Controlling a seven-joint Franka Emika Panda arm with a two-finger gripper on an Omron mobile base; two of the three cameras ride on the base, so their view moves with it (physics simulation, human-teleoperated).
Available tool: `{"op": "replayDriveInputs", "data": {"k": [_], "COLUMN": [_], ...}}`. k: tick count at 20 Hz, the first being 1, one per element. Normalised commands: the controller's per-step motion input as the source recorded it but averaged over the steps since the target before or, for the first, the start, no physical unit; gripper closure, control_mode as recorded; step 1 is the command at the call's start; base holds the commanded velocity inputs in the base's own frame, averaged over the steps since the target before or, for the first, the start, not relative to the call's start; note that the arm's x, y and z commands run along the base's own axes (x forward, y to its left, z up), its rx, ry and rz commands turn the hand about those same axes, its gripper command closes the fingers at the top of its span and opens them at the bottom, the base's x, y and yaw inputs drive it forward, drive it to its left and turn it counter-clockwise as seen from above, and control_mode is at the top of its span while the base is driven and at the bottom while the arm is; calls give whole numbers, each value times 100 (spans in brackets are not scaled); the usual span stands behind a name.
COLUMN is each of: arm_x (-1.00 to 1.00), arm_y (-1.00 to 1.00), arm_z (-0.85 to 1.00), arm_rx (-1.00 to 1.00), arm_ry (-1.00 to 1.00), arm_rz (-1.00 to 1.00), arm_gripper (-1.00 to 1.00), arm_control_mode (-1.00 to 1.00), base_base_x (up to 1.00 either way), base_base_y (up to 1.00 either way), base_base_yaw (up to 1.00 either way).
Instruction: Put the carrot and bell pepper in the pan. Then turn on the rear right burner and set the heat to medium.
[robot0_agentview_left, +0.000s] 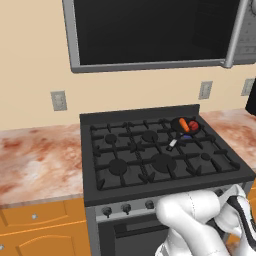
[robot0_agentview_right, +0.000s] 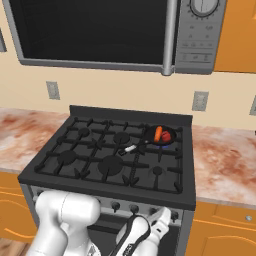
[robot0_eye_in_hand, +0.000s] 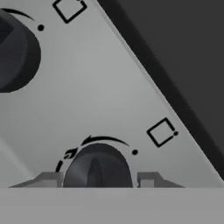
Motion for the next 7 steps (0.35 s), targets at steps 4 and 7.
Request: {"op": "replayDriveInputs", "data": {"k": [4, 7], "arm_x": [-1, -2], "arm_y": [-15, -15], "arm_z": [-14, -14], "arm_rx": [-22, -23], "arm_ry": [0, 0], "arm_rz": [0, 0], "arm_gripper": [100, 100], "arm_control_mode": [-100, -100], "base_base_x": [0, 0], "base_base_y": [0, 0], "base_base_yaw": [0, 0]}}
